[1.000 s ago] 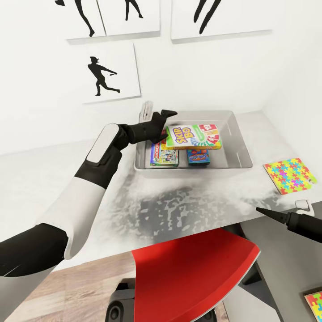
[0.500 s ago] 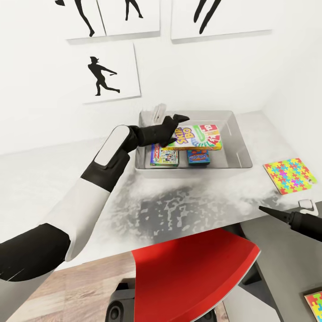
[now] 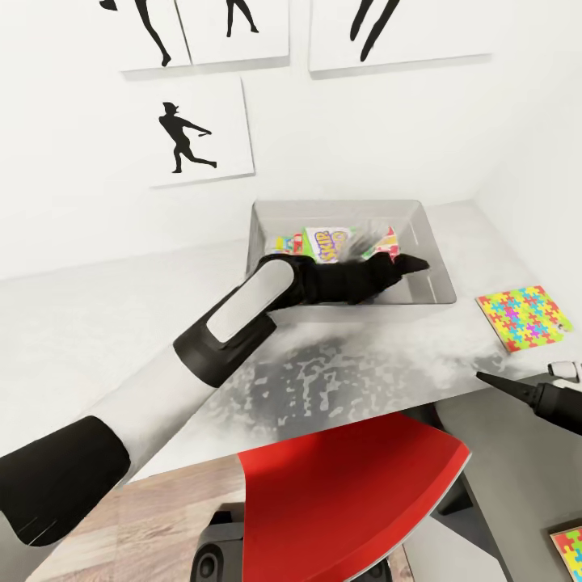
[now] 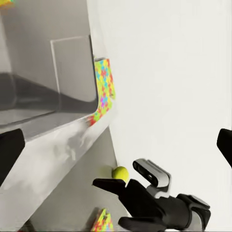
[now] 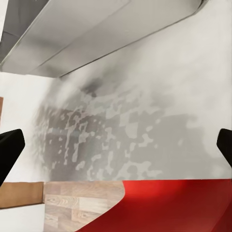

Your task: Put all the toys in the child's room - the three board games (two on the bed and one on the table), the two jigsaw puzzles on the table, and the tennis ball on the table - inside the toy box on the table in the child's room.

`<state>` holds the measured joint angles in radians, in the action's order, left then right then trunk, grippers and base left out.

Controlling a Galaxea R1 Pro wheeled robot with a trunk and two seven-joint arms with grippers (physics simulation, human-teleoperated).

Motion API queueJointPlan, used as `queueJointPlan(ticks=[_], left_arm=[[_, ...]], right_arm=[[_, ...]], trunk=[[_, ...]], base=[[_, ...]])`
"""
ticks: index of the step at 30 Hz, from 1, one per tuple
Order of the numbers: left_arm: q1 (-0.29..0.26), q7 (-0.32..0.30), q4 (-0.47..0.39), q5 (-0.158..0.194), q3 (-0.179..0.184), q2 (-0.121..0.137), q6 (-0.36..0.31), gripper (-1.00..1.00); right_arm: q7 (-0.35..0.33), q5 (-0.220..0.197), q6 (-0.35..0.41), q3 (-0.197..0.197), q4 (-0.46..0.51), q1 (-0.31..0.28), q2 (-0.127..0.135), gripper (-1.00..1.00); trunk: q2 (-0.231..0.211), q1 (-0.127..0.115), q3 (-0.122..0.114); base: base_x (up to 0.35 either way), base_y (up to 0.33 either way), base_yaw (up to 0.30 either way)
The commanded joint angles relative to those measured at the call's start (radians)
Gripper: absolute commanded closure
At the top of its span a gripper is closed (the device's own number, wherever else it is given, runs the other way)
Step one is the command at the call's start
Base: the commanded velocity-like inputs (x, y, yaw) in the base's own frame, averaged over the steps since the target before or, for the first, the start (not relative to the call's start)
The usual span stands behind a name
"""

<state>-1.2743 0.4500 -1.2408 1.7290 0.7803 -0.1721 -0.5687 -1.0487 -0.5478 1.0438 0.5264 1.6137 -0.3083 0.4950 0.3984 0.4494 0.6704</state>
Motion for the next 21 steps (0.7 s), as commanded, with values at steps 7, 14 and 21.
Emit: queueJointPlan(ticks=[7,14,21], left_arm=[[0.101,0.076,-0.119,0.014,0.047,0.001,0.012,-1.00],[0.246,0.123,-0.213,-0.013,0.064,0.006,0.018,-1.00],[0.313,0.129,-0.252,-0.094,0.063,0.006,0.019,-1.00]], right_arm=[[-0.013,0.003,0.003,0.005,0.000,0.000,0.001,-1.00],[-0.017,0.003,0.003,0.008,0.000,0.000,0.002,-1.00],[-0.017,0.003,0.003,0.003,0.000,0.000,0.000,-1.00]], trunk=[[0.002,0.001,0.001],[0.002,0.001,0.001],[0.002,0.001,-0.001]], base=[[0.000,0.000,0.000],[0.000,0.000,-0.001],[0.000,0.000,-0.115]])
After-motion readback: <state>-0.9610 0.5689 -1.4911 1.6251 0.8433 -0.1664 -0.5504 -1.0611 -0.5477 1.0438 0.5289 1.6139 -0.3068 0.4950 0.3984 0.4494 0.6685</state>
